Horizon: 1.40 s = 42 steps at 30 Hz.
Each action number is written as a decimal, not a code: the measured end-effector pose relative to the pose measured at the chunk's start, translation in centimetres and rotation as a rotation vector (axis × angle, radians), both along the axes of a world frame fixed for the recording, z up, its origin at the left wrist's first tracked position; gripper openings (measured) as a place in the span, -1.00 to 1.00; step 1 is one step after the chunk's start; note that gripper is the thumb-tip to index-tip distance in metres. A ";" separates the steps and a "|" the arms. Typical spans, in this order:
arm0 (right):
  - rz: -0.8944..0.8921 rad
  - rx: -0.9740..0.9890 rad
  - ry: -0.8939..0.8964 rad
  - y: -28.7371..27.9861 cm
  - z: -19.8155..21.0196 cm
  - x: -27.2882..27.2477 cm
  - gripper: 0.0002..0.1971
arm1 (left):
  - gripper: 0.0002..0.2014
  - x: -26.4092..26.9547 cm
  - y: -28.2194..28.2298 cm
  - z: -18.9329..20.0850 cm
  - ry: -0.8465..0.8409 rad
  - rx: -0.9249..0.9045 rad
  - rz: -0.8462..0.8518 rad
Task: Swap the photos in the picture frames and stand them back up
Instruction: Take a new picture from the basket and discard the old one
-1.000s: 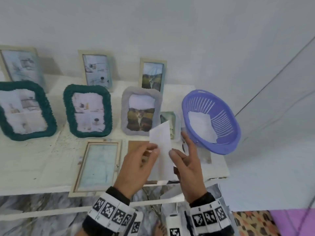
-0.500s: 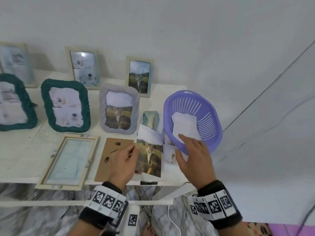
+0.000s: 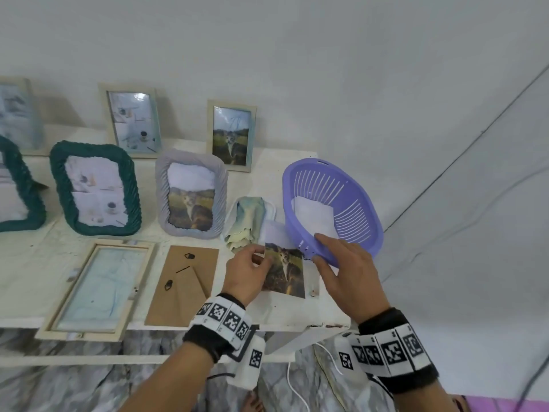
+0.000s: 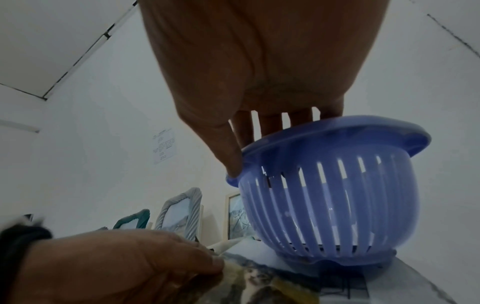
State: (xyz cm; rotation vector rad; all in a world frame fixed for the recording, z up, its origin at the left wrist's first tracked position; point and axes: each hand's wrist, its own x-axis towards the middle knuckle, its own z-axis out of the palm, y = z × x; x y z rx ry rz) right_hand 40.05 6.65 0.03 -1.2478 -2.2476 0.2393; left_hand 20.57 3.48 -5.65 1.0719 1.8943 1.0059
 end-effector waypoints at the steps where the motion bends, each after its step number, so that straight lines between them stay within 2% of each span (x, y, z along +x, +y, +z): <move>1: 0.006 -0.001 -0.006 0.1 0.0 0.1 -0.65 | -0.89 0.4 0.5 0.0 0.027 -0.010 -0.003; 5: 0.033 -0.002 -0.088 -0.3 -0.1 -0.2 -0.60 | -0.86 1.5 1.8 -0.1 0.132 -0.102 -0.010; 9: 0.057 -0.014 -0.188 -0.6 -0.7 -0.7 -0.60 | -0.78 2.0 2.0 -0.4 0.343 -0.212 -0.040; 13: 0.090 -0.037 -0.273 -0.8 -0.9 -1.1 -0.59 | -0.68 1.8 1.9 -0.2 0.419 -0.201 -0.069; 15: 0.113 -0.071 -0.265 -0.7 -0.7 -1.0 -0.60 | -0.69 1.5 1.9 0.0 0.443 -0.136 -0.058; 17: 0.151 -0.134 -0.203 -0.4 -0.2 -0.7 -0.59 | -0.73 0.8 2.0 0.1 0.350 0.006 -0.024; 19: 0.154 -0.226 -0.128 0.4 1.0 -0.3 -0.57 | -0.72 0.3 2.2 0.6 0.128 0.128 0.015; 21: 0.121 -0.290 -0.101 2.0 2.9 -0.1 -0.60 | -0.79 0.2 2.4 1.7 -0.065 0.163 0.029; 25: 0.060 -0.299 -0.221 7.4 6.9 -0.9 -0.61 | -0.76 0.5 2.6 3.4 -0.232 0.152 0.011; 28: 0.017 -0.385 -0.395 11.6 8.5 -2.5 -0.56 | -0.69 0.6 2.6 3.7 -0.291 0.153 0.019; 31: 0.015 -0.419 -0.593 15.2 7.9 -5.0 -0.51 | -0.69 0.6 2.6 3.7 -0.321 0.156 0.020; 35: 0.013 -0.505 -0.796 18.5 3.8 -7.7 -0.41 | -0.70 0.5 2.6 3.6 -0.309 0.162 -0.002; 38: 0.039 -0.462 -0.931 20.0 -0.1 -7.9 -0.27 | -0.70 0.4 2.6 3.4 -0.290 0.164 -0.016; 42: 0.055 -0.403 -1.006 19.6 -1.8 -8.2 -0.32 | -0.68 0.1 2.7 3.3 -0.260 0.153 -0.029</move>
